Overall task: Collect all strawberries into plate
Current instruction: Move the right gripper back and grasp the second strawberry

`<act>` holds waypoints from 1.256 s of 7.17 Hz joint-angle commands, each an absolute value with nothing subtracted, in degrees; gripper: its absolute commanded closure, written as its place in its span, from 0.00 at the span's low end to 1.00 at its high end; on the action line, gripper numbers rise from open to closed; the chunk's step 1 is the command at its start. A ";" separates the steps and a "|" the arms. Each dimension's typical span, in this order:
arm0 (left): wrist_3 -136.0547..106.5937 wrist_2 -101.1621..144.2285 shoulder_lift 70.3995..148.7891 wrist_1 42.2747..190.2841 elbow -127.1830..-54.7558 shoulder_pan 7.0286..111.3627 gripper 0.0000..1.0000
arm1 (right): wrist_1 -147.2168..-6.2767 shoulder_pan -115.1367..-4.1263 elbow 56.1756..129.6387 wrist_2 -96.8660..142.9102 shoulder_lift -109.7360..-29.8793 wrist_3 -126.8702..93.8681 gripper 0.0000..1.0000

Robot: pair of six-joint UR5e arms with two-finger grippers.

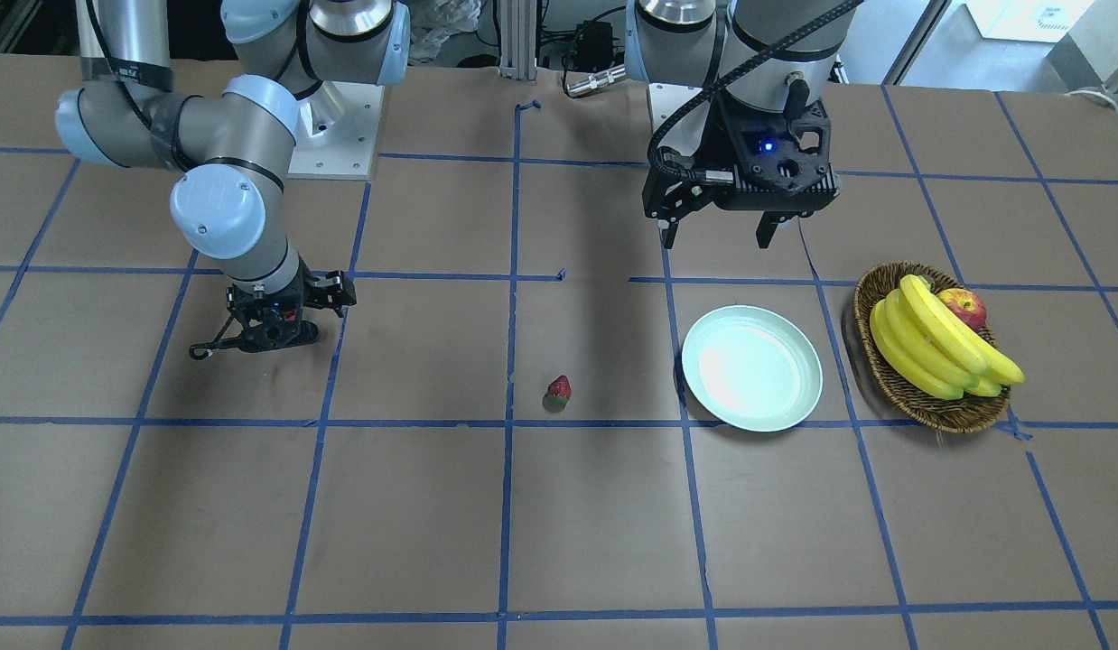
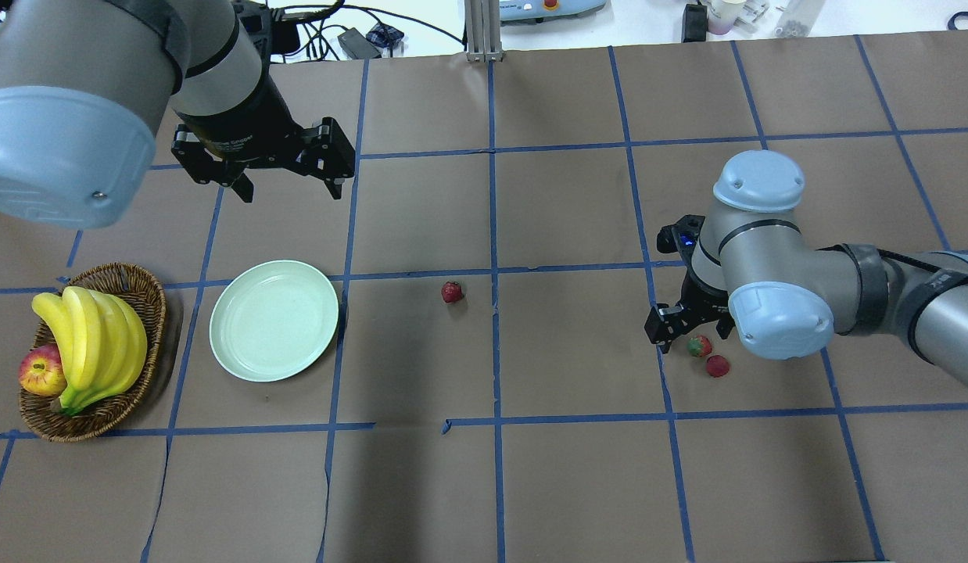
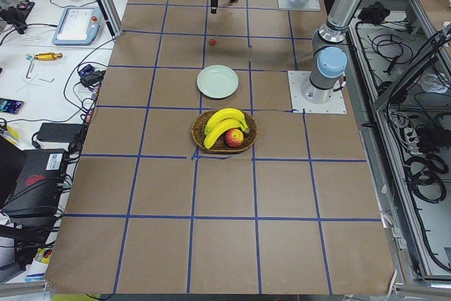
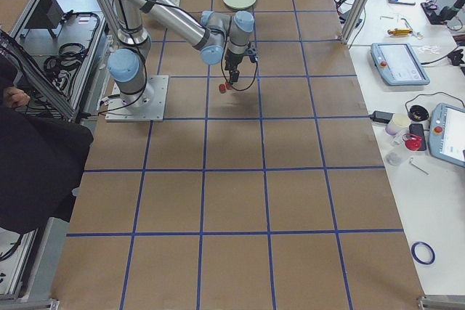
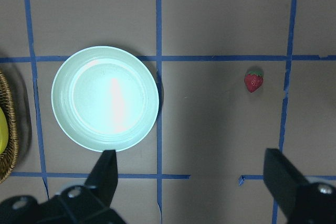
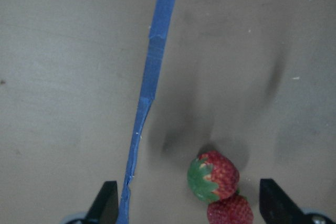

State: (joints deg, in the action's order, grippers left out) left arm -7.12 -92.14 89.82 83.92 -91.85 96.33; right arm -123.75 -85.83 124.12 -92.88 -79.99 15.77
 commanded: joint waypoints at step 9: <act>-7.03 -92.02 89.82 83.85 -91.76 96.33 0.00 | -127.09 -85.61 125.68 -94.13 -77.87 16.17 0.82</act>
State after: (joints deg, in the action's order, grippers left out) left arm -7.02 -92.03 89.82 83.85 -91.79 96.33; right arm -127.09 -85.61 125.75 -94.17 -77.87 16.17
